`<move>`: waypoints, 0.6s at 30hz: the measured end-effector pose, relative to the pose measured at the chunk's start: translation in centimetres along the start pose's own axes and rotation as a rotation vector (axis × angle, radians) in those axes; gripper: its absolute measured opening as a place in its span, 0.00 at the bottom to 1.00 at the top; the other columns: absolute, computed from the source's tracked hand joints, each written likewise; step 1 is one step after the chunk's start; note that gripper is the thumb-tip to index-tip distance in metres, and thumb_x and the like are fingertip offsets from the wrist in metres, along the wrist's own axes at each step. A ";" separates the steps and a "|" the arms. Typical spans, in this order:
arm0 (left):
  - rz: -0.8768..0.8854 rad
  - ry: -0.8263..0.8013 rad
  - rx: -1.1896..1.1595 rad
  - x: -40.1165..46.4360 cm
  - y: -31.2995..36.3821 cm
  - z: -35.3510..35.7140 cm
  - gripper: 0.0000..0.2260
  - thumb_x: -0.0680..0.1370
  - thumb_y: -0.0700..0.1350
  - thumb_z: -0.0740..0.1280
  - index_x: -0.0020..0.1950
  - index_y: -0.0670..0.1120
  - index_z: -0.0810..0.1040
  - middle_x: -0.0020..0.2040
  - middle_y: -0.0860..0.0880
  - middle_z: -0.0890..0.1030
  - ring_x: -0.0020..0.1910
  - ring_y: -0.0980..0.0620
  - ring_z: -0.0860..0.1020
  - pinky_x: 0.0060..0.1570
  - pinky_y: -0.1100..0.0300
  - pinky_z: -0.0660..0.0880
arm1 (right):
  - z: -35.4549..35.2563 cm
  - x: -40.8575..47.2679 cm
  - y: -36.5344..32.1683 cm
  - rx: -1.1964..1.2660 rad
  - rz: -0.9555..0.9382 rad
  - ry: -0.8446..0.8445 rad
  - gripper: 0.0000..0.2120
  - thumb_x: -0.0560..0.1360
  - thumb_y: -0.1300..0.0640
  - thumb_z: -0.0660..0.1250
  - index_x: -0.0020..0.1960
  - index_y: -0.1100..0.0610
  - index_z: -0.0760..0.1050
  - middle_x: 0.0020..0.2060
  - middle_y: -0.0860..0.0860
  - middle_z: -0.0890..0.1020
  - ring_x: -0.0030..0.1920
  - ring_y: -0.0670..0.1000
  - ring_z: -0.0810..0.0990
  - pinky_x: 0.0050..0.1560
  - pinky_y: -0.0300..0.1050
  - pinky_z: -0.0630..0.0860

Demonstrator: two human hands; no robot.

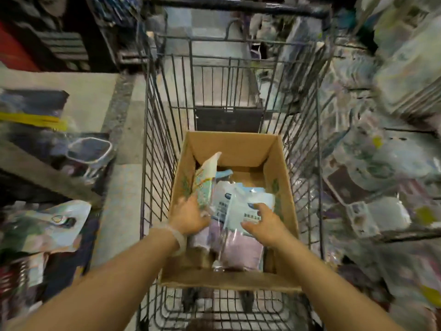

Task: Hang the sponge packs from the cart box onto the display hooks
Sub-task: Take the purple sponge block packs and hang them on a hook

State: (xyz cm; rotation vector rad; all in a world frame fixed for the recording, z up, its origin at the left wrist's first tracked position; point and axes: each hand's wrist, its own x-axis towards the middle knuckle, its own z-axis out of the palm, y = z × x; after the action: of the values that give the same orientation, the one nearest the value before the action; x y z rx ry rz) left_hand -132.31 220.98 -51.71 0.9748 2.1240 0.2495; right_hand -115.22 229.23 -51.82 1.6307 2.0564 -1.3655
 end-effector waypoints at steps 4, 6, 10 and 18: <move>-0.086 -0.050 -0.243 3.2 -1.9 2.7 0.32 0.70 0.45 0.71 0.72 0.48 0.61 0.67 0.41 0.66 0.67 0.40 0.66 0.67 0.48 0.66 | 4.4 6.0 -2.3 0.176 0.017 -0.040 0.32 0.72 0.51 0.69 0.71 0.57 0.60 0.65 0.55 0.72 0.62 0.55 0.74 0.58 0.45 0.73; -0.077 -0.037 -0.324 4.3 -2.6 3.7 0.32 0.71 0.44 0.70 0.72 0.47 0.61 0.67 0.42 0.69 0.66 0.41 0.69 0.64 0.46 0.69 | 6.2 8.4 -3.7 0.264 0.015 -0.037 0.34 0.71 0.50 0.70 0.71 0.58 0.58 0.64 0.55 0.74 0.61 0.56 0.76 0.60 0.48 0.74; -0.139 -0.021 -0.420 6.1 -3.7 5.0 0.31 0.74 0.40 0.64 0.75 0.48 0.57 0.70 0.43 0.67 0.69 0.44 0.67 0.68 0.48 0.65 | 8.8 12.6 -5.3 0.340 0.085 0.025 0.37 0.71 0.49 0.70 0.71 0.60 0.56 0.63 0.57 0.74 0.62 0.58 0.75 0.60 0.50 0.72; -0.139 0.170 -0.543 7.0 -2.3 4.1 0.24 0.77 0.52 0.62 0.70 0.46 0.63 0.67 0.43 0.70 0.66 0.44 0.69 0.66 0.47 0.67 | 7.1 9.5 -3.0 0.505 0.170 0.079 0.17 0.69 0.65 0.67 0.56 0.53 0.70 0.52 0.55 0.81 0.51 0.54 0.81 0.55 0.54 0.78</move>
State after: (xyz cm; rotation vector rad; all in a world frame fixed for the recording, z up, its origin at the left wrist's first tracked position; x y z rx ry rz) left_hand -133.54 223.84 -59.48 0.4991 2.0938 0.8131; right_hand -124.07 230.52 -60.19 2.0209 1.6411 -1.8882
